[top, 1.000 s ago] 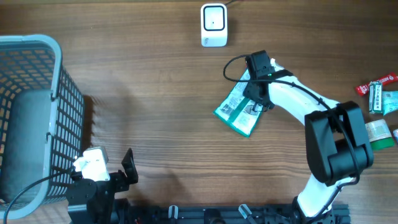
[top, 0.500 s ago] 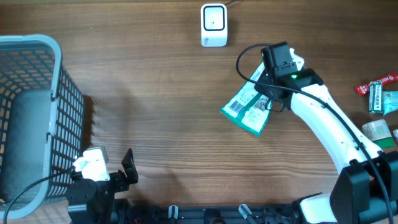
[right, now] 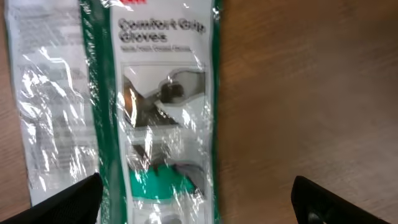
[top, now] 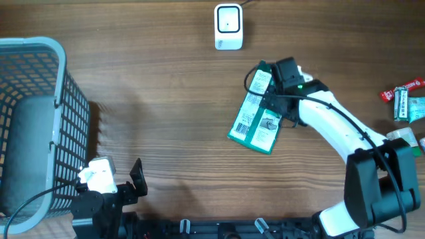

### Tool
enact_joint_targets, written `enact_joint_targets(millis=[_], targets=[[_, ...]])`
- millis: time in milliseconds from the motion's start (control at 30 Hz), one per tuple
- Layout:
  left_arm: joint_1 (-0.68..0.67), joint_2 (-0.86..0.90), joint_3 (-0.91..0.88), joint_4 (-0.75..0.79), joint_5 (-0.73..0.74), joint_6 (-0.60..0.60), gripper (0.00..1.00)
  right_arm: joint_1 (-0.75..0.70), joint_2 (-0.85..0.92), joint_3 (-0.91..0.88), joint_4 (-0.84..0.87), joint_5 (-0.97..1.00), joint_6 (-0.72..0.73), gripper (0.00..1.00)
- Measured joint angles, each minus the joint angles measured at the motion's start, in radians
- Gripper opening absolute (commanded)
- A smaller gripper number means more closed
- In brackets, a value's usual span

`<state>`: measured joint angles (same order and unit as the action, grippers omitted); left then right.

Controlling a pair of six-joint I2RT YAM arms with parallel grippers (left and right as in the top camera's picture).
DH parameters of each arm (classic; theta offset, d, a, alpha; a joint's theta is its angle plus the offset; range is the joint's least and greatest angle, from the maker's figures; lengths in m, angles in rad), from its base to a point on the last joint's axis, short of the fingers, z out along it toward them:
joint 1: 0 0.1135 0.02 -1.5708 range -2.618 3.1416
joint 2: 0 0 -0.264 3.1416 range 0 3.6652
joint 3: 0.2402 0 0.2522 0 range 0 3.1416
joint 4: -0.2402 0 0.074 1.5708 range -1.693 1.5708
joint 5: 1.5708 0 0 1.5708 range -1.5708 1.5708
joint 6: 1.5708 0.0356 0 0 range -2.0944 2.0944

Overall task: Scan the item barcode
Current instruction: 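Lift the gloves pack with the right gripper and rotate it upright, then swing the held gloves pack up to the barcode scanner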

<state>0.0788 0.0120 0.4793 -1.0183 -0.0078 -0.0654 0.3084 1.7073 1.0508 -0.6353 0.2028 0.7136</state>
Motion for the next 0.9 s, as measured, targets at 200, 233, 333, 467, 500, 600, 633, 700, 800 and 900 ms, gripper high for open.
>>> enact_joint_targets(millis=[200, 233, 333, 467, 500, 600, 633, 700, 800, 900], targets=[[0.0, 0.0, 0.0, 0.0, 0.0, 0.0, 1.0, -0.003, 0.016, -0.168, 0.288, -0.048, -0.087, 0.82], [0.0, 0.0, 0.0, 0.0, 0.0, 0.0, 1.0, -0.003, 0.027, -0.168, 0.314, -0.048, -0.098, 0.76], [0.0, 0.0, 0.0, 0.0, 0.0, 0.0, 1.0, -0.004, 0.07, -0.152, 0.345, -0.029, -0.142, 0.11], [0.0, 0.0, 0.0, 0.0, 0.0, 0.0, 1.0, -0.006, 0.134, -0.099, 0.375, -0.055, -0.151, 0.04], [0.0, 0.0, 0.0, 0.0, 0.0, 0.0, 1.0, -0.007, 0.138, -0.094, 0.379, -0.064, -0.151, 0.04], [0.0, 0.0, 0.0, 0.0, 0.0, 0.0, 1.0, -0.012, 0.132, -0.061, 0.311, -0.088, -0.151, 0.04], [0.0, 0.0, 0.0, 0.0, 0.0, 0.0, 1.0, -0.012, 0.127, -0.045, 0.257, -0.097, -0.151, 0.04], [0.0, 0.0, 0.0, 0.0, 0.0, 0.0, 1.0, -0.012, 0.099, -0.023, 0.138, -0.107, -0.151, 0.05], [0.0, 0.0, 0.0, 0.0, 0.0, 0.0, 1.0, -0.008, -0.059, 0.006, 0.038, -0.086, -0.149, 0.04], [0.0, 0.0, 0.0, 0.0, 0.0, 0.0, 1.0, -0.001, -0.256, 0.028, 0.002, -0.037, -0.134, 0.04]])
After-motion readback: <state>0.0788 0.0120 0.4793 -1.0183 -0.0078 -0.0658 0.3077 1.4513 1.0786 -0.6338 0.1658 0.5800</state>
